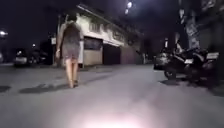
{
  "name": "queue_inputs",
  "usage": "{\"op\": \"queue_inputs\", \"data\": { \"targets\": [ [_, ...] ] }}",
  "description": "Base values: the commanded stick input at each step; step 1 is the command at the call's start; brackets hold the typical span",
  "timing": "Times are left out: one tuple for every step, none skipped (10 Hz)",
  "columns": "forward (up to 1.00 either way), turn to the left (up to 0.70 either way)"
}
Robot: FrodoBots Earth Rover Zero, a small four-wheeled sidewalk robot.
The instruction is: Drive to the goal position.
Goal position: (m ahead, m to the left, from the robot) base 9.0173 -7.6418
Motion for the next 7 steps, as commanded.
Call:
{"op": "queue_inputs", "data": {
  "targets": [
    [1.0,0.0],
    [1.0,0.0],
    [1.0,0.0],
    [1.0,0.06],
    [1.0,0.32],
    [1.0,0.4],
    [1.0,0.4]
  ]
}}
